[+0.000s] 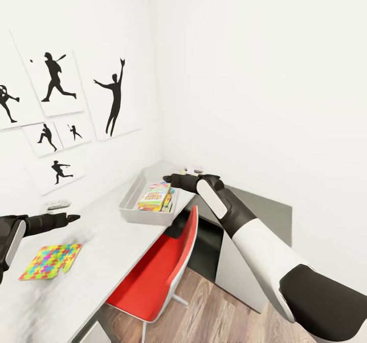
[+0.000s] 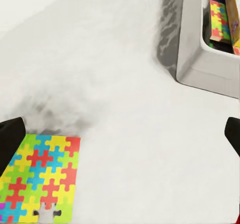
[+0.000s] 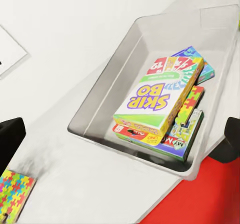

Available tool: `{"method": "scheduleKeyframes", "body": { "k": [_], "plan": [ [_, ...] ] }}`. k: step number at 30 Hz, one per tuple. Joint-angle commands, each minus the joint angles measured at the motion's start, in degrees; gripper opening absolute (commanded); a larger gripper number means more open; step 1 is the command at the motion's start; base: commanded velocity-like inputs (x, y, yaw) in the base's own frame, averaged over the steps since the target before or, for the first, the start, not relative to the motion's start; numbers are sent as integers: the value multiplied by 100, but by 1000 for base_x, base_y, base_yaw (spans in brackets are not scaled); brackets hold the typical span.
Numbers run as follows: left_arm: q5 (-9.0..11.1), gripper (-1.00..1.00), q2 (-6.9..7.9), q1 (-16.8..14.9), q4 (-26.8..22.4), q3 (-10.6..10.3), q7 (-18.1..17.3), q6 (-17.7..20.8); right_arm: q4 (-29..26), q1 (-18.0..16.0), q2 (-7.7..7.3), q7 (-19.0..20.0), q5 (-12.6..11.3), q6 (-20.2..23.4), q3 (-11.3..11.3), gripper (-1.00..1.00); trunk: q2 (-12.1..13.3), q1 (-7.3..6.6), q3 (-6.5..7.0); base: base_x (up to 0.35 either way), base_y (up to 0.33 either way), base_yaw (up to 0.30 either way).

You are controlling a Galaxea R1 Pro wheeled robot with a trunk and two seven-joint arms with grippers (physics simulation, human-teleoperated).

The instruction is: Put all the toys in the child's room - the three board games (two on the bed and one on the table), the two jigsaw puzzles on the table, and the tennis ball on the table - inside the toy box on the table in the child's room.

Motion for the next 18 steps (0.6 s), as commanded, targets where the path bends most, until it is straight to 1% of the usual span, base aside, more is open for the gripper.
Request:
{"method": "scheduleKeyframes", "body": {
  "k": [1, 4, 11, 14, 17, 18],
  "plan": [
    [32, 100, 1, -5, -1, 8, 58, 42, -7, -8, 0, -56, -59, 7, 14, 100, -14, 3, -13, -72, 185, -32],
    [34, 100, 3, 0, -1, 19, 160, 41, -9, -8, 0, -57, -55, 3, 18, 100, -14, 3, -12, -37, 96, -17],
    [32, 100, 21, 3, -1, 52, 342, 41, -10, -8, 0, -62, -46, 0, 24, 100, -14, 3, -11, -8, 29, -4],
    [32, 100, 15, 4, 3, 54, 601, 41, -10, -8, 0, -65, -44, 0, 24, 100, -14, 3, -11, -1, 37, -1],
    [45, 100, 9, 4, 6, 61, 1091, 39, -10, -8, 0, -66, -43, 0, 24, 100, -14, 3, -11, -1, 14, 0],
    [48, 100, 9, 4, 9, 60, 1177, 38, -10, -8, 0, -66, -43, 0, 24, 100, -14, 3, -11, 0, 8, 0]
  ]
}}
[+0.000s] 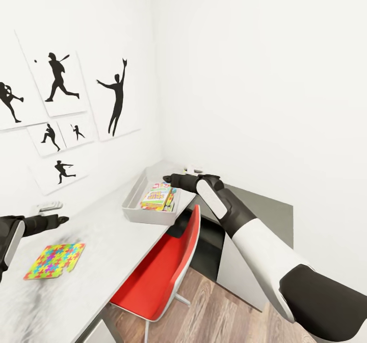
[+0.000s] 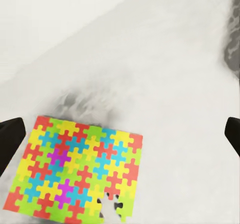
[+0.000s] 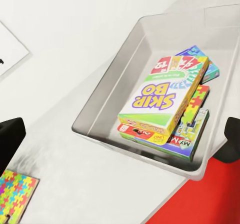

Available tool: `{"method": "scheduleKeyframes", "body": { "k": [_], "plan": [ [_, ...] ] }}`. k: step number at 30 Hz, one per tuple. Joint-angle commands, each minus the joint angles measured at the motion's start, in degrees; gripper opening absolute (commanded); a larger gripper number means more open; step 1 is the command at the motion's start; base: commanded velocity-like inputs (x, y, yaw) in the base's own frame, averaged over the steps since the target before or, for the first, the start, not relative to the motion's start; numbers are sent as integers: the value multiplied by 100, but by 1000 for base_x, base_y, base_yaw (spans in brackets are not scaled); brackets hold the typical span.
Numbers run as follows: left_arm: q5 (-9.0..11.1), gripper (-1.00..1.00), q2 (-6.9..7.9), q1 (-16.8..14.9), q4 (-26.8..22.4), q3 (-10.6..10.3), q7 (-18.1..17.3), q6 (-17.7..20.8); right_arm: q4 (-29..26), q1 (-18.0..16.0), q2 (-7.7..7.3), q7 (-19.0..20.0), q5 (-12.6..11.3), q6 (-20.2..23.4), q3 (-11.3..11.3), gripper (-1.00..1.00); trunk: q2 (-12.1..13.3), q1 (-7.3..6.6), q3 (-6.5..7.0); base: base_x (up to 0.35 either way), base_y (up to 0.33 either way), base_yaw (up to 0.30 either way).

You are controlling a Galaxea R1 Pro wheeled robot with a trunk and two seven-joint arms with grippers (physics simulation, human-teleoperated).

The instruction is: Put all the toys in the child's room - the three board games (two on the bed and one on the table), the two jigsaw puzzles on the table, and the tennis ball on the table - inside the toy box on the table in the child's room.

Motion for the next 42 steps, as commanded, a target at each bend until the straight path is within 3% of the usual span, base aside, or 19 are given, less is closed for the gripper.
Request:
{"method": "scheduleKeyframes", "body": {
  "k": [1, 7, 12, 21, 31, 42],
  "plan": [
    [37, 100, 0, -5, 3, 4, 75, 36, -6, -7, 0, -55, -60, 10, 9, 100, -14, 4, -14, 0, 6, 0],
    [35, 100, 25, -13, 374, 9, 356, 29, -6, -7, 0, -55, -59, 10, 12, 100, -14, 4, -14, 0, 2, 0],
    [5, 100, 51, -93, 1079, 5, 452, -123, -60, -7, 0, -57, -59, 17, 17, 100, -14, 4, -14, 0, 0, 0],
    [-422, 100, 13, -1159, 2837, 4, 1195, -1033, -391, -7, 0, -64, -65, 37, 18, 100, -14, 4, -14, 0, 0, 0],
    [-465, 100, 17, -1493, 3109, 3, 1277, -1330, -474, -7, 0, -64, -58, 43, 18, 100, -14, 4, -14, 0, 0, 0],
    [-462, 100, -1, -1558, 3117, 11, 1294, -1571, -615, -7, 0, -64, -46, 162, 26, 100, -14, 4, -14, 0, 0, 0]
  ]
}}
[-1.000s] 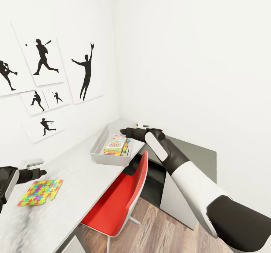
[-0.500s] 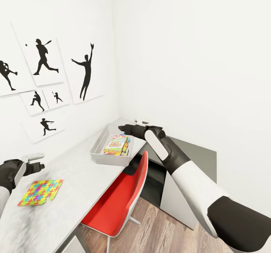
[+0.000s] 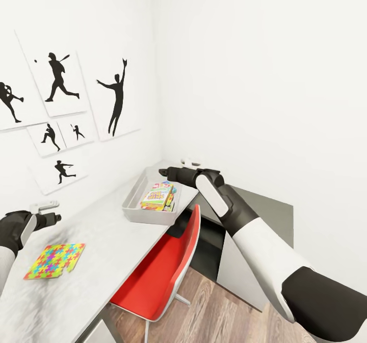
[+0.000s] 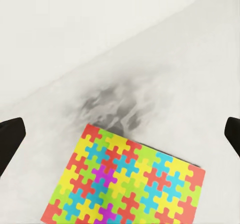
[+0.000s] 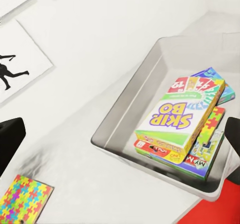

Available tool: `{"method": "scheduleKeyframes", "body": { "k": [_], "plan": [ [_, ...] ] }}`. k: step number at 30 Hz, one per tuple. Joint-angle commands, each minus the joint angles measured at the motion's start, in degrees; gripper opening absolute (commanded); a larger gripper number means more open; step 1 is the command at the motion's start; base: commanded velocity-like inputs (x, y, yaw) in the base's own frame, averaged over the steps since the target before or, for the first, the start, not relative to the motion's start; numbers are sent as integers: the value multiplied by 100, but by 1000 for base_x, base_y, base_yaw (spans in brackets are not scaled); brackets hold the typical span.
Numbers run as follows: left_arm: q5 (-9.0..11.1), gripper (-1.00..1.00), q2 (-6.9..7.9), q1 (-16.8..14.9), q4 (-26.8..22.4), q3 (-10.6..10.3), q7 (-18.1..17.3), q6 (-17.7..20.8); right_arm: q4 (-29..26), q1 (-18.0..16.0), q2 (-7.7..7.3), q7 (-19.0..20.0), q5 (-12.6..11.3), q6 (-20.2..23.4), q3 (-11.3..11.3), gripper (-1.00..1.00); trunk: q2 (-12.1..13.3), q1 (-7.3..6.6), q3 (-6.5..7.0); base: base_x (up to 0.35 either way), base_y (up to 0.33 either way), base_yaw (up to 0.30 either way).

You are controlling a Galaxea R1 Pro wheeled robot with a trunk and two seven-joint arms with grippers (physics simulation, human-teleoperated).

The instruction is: Put all the toys in the child's room - the three board games (two on the bed and one on the table), the two jigsaw puzzles on the table, and the tennis ball on the table - inside the toy box on the table in the child's room.

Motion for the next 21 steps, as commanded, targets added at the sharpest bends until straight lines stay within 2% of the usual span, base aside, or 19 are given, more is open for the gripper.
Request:
{"method": "scheduleKeyframes", "body": {
  "k": [1, 7, 11, 13, 18, 21],
  "plan": [
    [-12, 100, -3, -7, -5, 27, -18, 5, -14, -7, 0, -54, -57, 24, 7, 100, -13, 4, -14, 0, 0, 0],
    [-4, 100, -11, -13, 34, 28, -12, -96, -229, -7, 0, -60, -55, 153, 4, 100, -13, 4, -14, 0, 0, 0],
    [4, 100, -12, -10, 134, 28, -6, -364, -656, -7, 0, -99, -52, 509, 0, 100, -13, 4, -24, 0, 0, 7],
    [5, 100, -12, -10, 225, 31, -2, -455, -921, -7, 0, -282, -80, 754, -2, 100, -13, 4, -37, 0, 0, 45],
    [4, 100, -14, -10, 289, 36, -1, -513, -1130, -10, 0, -710, -136, 1004, -14, 100, -13, 4, -77, 0, 0, 61],
    [8, 100, -17, -8, 300, 36, 0, -522, -1165, -13, 0, -810, -162, 1125, -17, 100, -13, 4, -104, 0, 0, 68]
  ]
}}
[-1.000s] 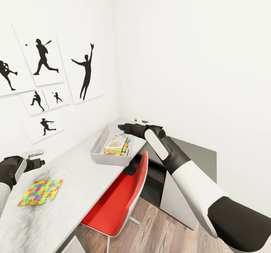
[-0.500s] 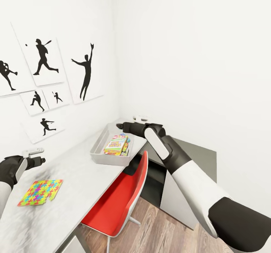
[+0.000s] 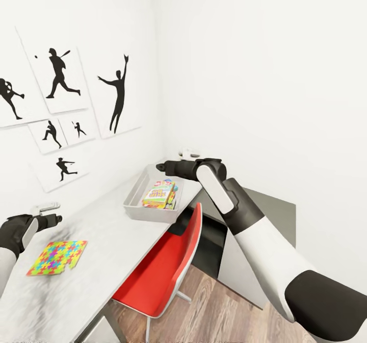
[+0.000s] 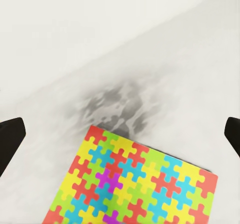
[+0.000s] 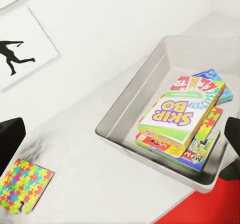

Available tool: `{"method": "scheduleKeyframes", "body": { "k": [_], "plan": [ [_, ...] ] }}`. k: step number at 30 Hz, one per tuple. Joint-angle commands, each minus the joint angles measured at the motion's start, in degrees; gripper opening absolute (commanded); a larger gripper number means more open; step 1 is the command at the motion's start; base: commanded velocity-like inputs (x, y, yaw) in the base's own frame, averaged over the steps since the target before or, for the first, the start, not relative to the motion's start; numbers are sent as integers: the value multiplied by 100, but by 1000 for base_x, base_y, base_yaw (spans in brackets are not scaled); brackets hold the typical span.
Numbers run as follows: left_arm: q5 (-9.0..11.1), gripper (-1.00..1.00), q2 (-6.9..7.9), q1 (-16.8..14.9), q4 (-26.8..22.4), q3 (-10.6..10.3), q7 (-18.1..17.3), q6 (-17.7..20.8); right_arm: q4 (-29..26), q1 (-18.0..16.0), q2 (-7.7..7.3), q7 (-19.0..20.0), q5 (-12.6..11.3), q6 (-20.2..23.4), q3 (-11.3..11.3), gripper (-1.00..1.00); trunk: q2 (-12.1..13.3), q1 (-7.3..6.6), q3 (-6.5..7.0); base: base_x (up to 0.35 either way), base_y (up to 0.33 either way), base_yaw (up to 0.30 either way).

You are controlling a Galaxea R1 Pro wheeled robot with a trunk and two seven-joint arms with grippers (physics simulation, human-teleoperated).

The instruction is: Put all the toys in the child's room - the three board games (two on the bed and one on the table), the two jigsaw puzzles on the table, and the tennis ball on the table - inside the toy box on the table in the child's room.

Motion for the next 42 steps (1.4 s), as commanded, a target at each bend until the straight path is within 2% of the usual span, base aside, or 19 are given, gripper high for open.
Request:
{"method": "scheduleKeyframes", "body": {
  "k": [1, 14, 21, 29, 42],
  "plan": [
    [-11, 100, -4, -5, -7, 32, -19, 30, -12, -8, 0, -73, -63, 39, 3, 100, -14, 4, -23, 0, 0, 69],
    [5, 100, -7, -5, -4, 26, -26, -1, -382, -9, 0, -141, -67, 296, -30, 100, -14, 4, -98, 0, 0, 41],
    [29, 100, -20, -4, -37, 30, -26, -8, -406, -9, 0, -143, -67, 308, -32, 100, -14, 4, -119, 0, 0, 2],
    [27, 100, -129, -4, -60, 22, -26, -77, -415, -9, 0, -145, -67, 323, -33, 100, -14, 4, -185, 0, 0, 0],
    [34, 100, -147, -6, -63, 23, -26, -120, -415, -9, 0, -145, -67, 325, -36, 100, -14, 4, -307, 0, 0, 0]
  ]
}}
